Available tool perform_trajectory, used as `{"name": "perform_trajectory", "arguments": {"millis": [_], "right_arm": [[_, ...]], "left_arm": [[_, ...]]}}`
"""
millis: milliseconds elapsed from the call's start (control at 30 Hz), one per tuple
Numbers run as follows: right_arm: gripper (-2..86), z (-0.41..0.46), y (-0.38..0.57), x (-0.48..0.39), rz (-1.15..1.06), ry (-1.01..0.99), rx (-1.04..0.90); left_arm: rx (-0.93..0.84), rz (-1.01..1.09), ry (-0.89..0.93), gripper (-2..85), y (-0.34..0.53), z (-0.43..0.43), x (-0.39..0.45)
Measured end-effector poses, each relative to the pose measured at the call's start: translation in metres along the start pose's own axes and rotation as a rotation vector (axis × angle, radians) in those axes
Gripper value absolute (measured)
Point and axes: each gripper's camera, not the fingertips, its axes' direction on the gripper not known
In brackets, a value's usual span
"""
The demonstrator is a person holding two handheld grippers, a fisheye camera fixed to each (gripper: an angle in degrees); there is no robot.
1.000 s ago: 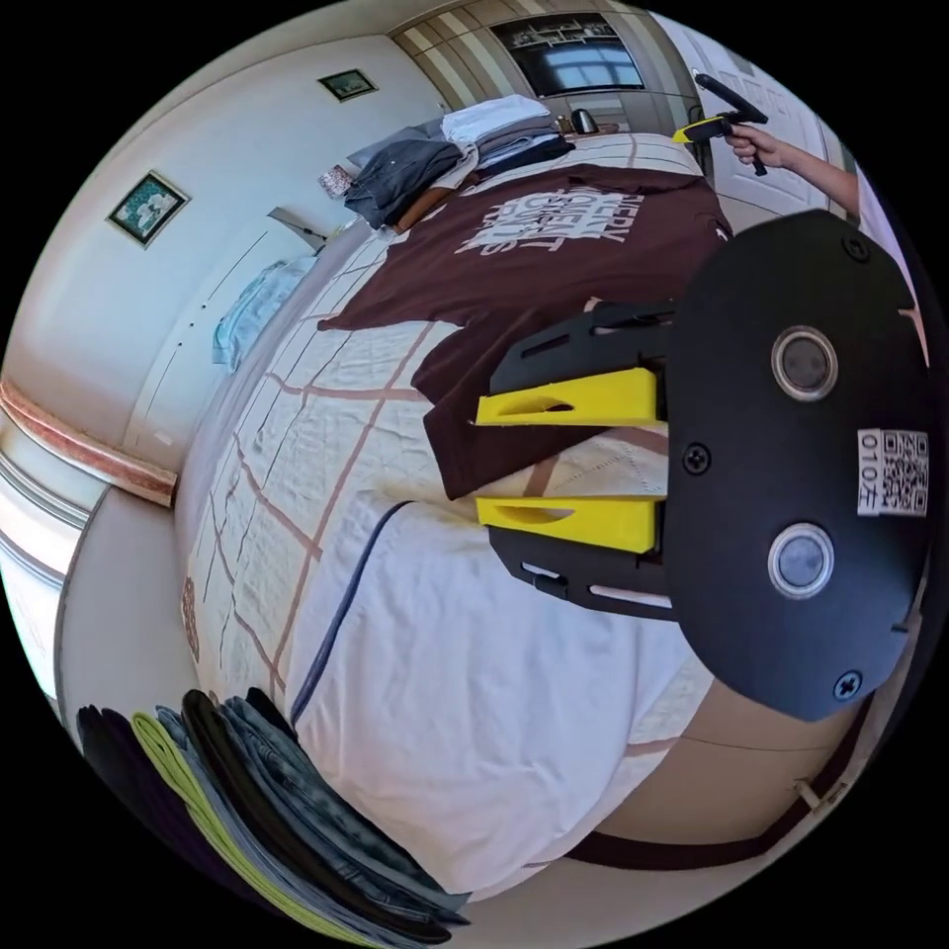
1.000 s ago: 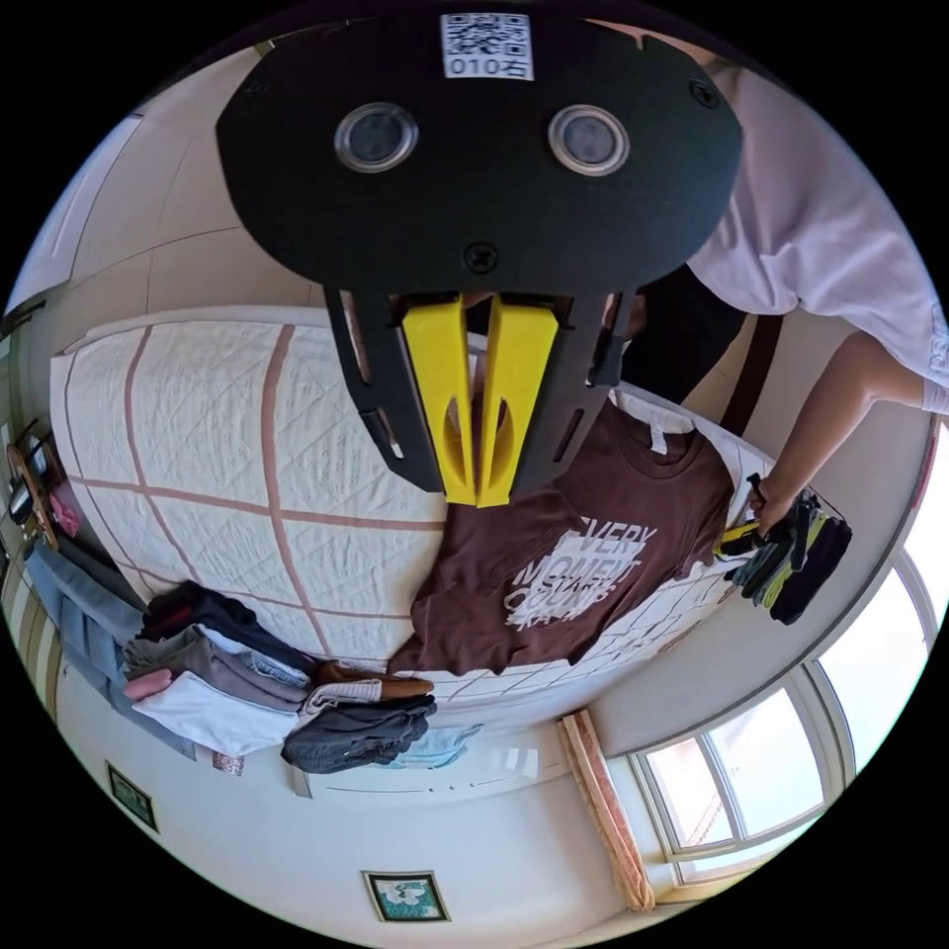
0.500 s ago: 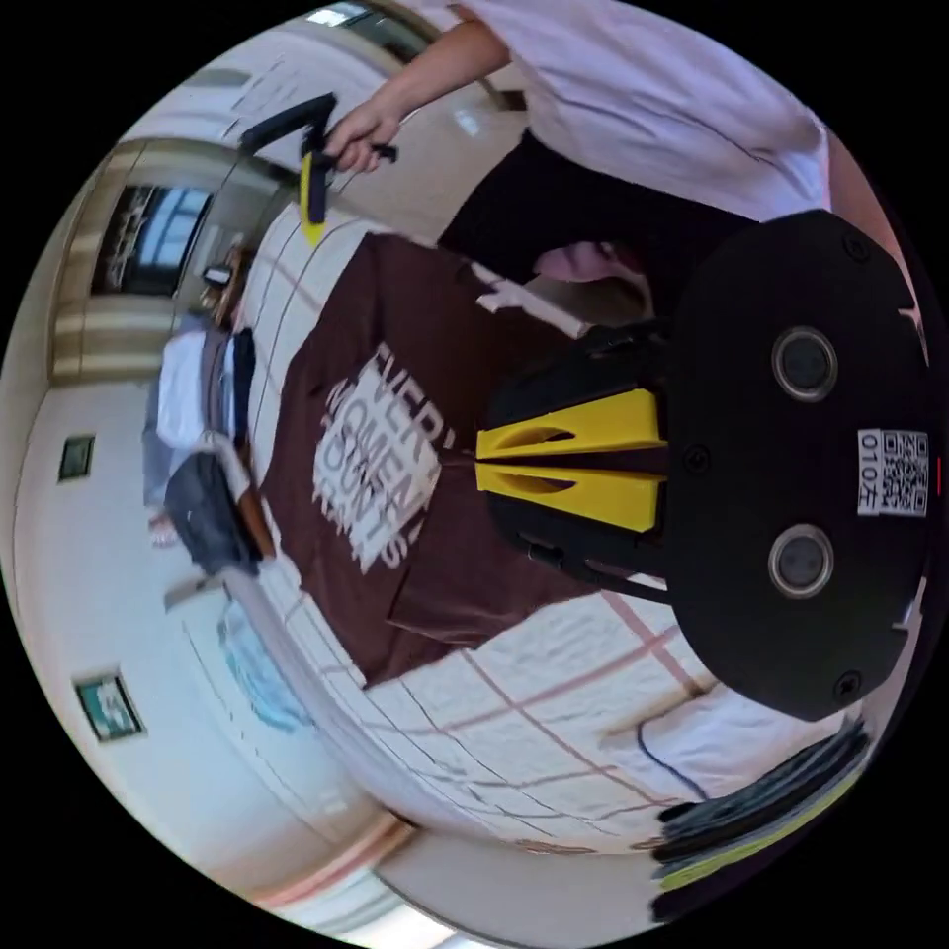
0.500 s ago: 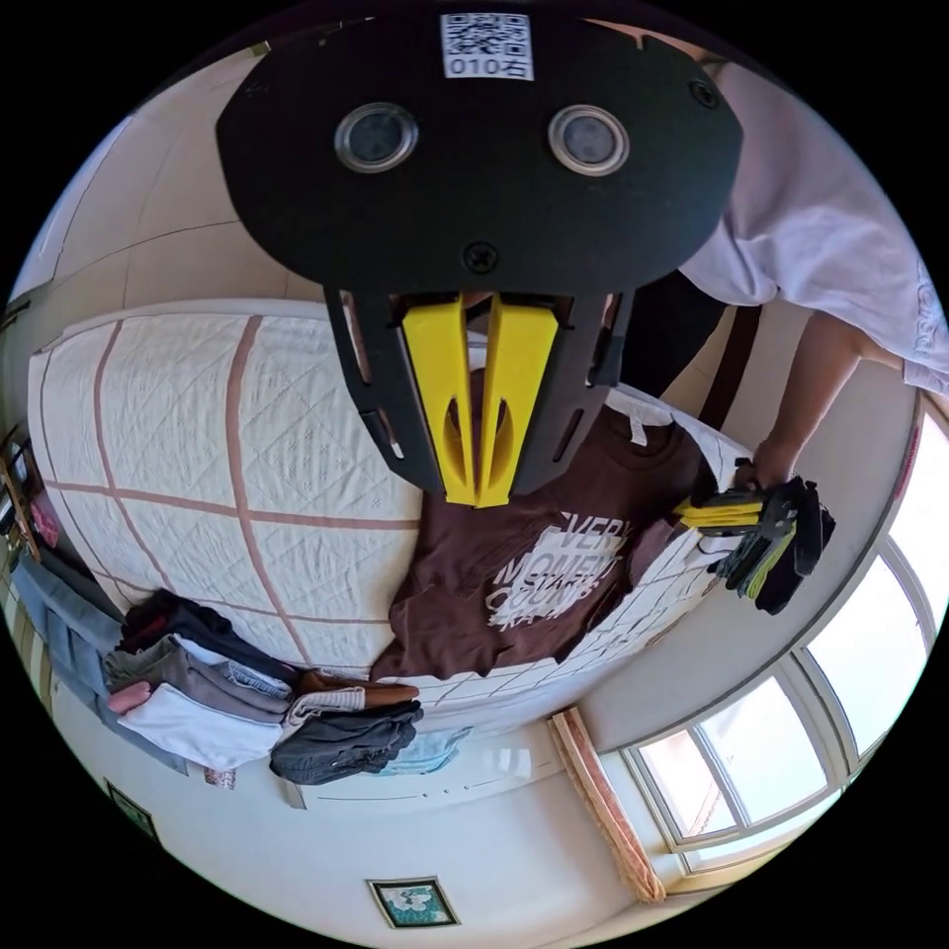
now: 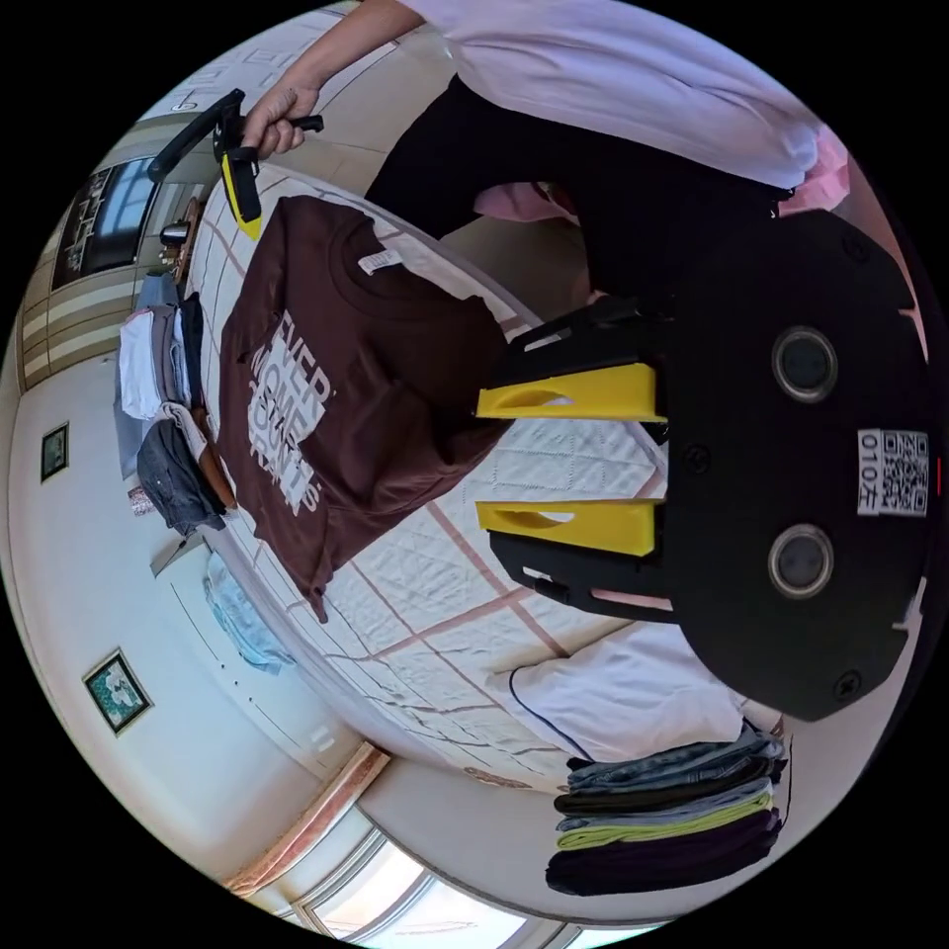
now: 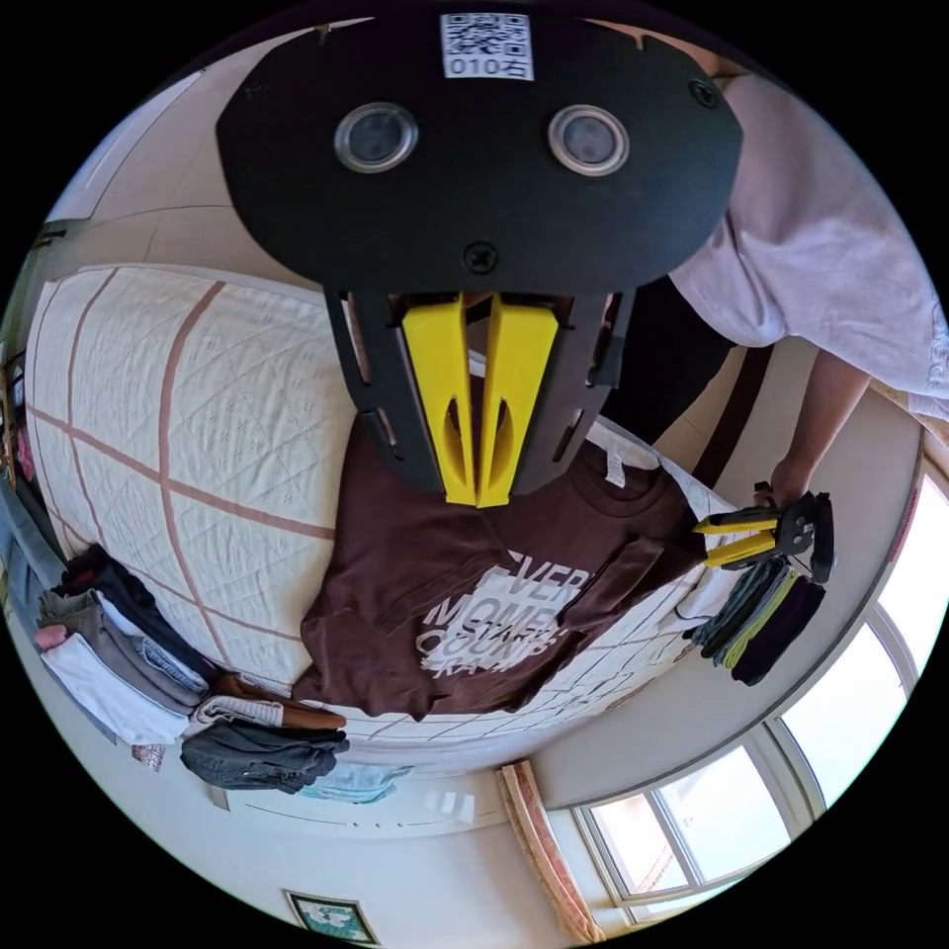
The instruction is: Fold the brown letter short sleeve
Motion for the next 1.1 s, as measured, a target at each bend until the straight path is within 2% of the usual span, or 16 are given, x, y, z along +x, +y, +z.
{"name": "perform_trajectory", "arguments": {"millis": [233, 367, 400, 467, 567, 667, 767, 867, 933, 1100], "right_arm": [[2.6, 0.0, -0.005, 0.001, -0.01, 0.031, -0.017], [2.5, 0.001, -0.005, 0.01, 0.02, 0.045, -0.027], [2.6, 0.002, -0.005, 0.012, 0.026, 0.044, -0.03], [2.6, 0.007, -0.004, 0.017, 0.038, 0.028, -0.035], [2.6, 0.01, -0.003, 0.019, 0.044, 0.028, -0.04], [2.7, 0.009, -0.003, 0.02, 0.04, 0.033, -0.035], [2.8, 0.005, -0.002, 0.024, 0.044, 0.03, -0.018], [2.7, 0.007, -0.007, 0.031, 0.049, 0.014, -0.003], [2.7, 0.005, -0.014, 0.032, 0.044, 0.009, 0.008], [2.6, 0.004, -0.022, 0.039, 0.056, 0.025, 0.027]], "left_arm": [[0.026, 0.003, 0.019, 6.7, -0.008, 0.01, -0.008], [0.008, -0.207, -0.029, 4.5, 0.012, 0.01, -0.038], [-0.006, -0.294, 0.032, 4.2, 0.026, 0.016, -0.053], [-0.011, -0.337, 0.189, 3.9, 0.042, 0.031, -0.067], [-0.026, -0.308, 0.153, 4.1, 0.049, 0.031, -0.071], [-0.034, -0.416, 0.222, 4.4, 0.057, 0.024, -0.091], [0.053, -0.401, 0.159, 4.7, 0.052, -0.011, -0.094], [0.098, -0.296, 0.114, 5.0, 0.014, -0.031, -0.098], [0.096, -0.199, 0.156, 5.2, -0.026, -0.02, -0.109], [0.103, -0.152, 0.237, 5.1, -0.077, 0.028, -0.135]]}}
